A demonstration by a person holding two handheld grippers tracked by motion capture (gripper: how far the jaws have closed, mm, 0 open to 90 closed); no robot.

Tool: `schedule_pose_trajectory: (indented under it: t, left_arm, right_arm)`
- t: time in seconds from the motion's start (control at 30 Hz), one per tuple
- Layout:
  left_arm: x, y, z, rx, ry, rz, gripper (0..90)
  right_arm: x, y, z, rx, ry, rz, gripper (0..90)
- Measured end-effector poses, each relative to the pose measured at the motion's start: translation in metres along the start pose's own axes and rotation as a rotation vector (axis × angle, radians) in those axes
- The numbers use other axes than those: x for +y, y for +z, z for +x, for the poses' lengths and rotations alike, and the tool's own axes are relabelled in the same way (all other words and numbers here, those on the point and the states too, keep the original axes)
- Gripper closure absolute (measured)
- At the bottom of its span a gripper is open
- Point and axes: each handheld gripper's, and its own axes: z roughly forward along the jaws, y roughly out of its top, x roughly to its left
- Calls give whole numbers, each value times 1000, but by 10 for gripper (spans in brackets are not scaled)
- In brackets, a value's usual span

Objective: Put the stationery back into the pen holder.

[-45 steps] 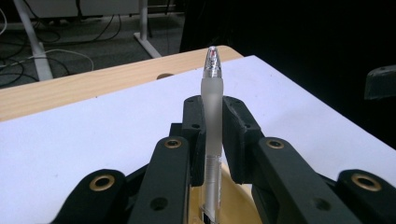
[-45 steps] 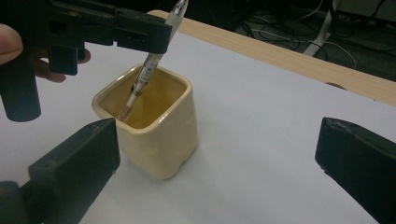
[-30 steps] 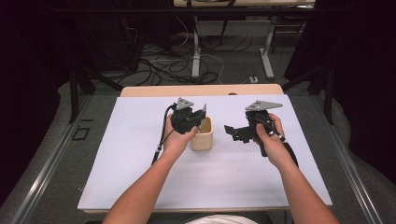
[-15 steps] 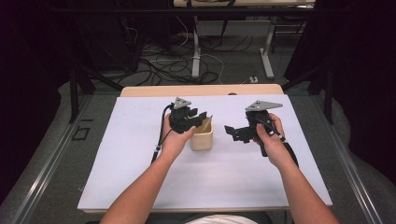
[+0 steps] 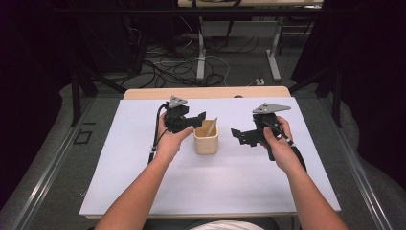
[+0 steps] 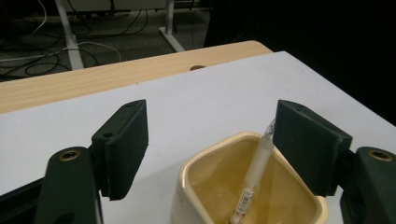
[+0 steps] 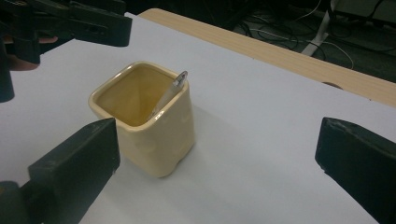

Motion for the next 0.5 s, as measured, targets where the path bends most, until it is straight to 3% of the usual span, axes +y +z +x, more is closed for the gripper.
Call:
schedule_pose_trajectory:
  t: [0.17,0.3,0.5]
  left_arm:
    - [4,-12,6,2,8,15,248]
    - [5,-22,12,-39,-32,33,235]
    - [2,-35,21,2,-35,27,146]
  right_arm:
    - [-1,0,-1,-8,3,-2,0]
    - [-1,1,-2,-7,3,-2,0]
    - [-1,1,-3,-10,2,-1,0]
